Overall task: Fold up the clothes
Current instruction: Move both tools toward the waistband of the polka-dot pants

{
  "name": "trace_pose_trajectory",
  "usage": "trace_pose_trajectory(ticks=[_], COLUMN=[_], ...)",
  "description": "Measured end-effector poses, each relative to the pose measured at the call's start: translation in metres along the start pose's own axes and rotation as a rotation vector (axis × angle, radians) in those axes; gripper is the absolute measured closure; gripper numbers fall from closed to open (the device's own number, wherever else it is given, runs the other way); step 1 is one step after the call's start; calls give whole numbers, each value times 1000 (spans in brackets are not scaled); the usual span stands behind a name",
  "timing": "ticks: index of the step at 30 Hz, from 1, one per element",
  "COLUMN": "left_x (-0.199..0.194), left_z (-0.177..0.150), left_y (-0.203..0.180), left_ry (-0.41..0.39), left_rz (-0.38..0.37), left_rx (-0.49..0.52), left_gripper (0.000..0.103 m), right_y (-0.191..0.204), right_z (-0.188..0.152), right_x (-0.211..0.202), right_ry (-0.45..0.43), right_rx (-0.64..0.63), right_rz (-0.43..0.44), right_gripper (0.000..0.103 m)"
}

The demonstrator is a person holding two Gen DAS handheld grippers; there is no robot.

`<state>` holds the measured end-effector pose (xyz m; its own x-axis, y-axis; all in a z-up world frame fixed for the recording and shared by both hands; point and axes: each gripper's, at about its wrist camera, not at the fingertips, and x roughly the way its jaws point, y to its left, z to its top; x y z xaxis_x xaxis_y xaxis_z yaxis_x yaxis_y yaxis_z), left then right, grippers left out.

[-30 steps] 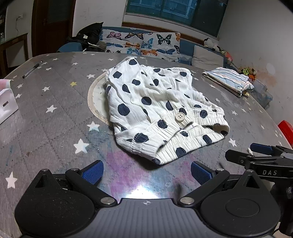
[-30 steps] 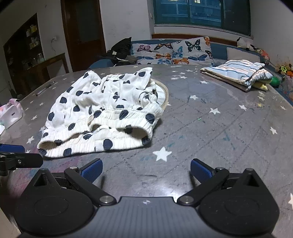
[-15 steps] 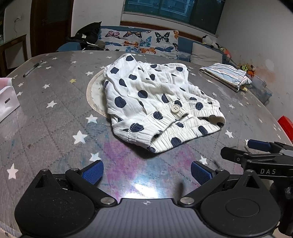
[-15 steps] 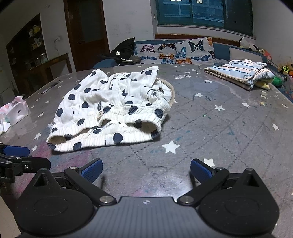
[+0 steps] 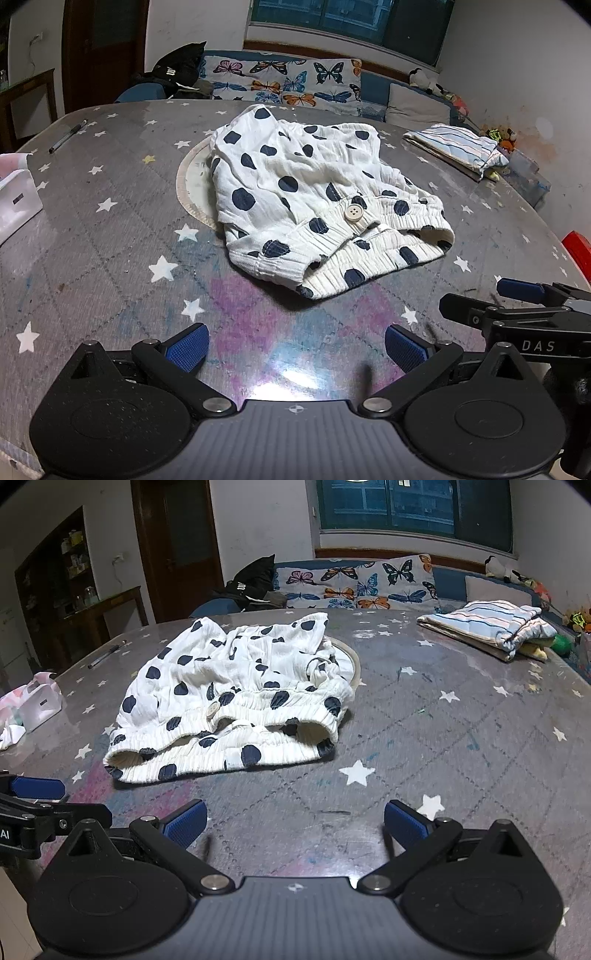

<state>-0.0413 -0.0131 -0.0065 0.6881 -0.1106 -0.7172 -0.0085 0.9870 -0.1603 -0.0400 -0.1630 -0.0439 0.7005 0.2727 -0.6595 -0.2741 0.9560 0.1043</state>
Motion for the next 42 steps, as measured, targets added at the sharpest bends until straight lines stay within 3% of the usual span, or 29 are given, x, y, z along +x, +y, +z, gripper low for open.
trace_pose_trajectory(ticks=[42], left_x=[18], left_z=[15], left_y=[2], left_ry=[37], left_rz=[-10], left_rx=[10], left_gripper=[0], right_y=[5], right_z=[16], right_x=[21], right_ry=[25], right_rx=[-14], right_rz=[14], right_gripper=[0])
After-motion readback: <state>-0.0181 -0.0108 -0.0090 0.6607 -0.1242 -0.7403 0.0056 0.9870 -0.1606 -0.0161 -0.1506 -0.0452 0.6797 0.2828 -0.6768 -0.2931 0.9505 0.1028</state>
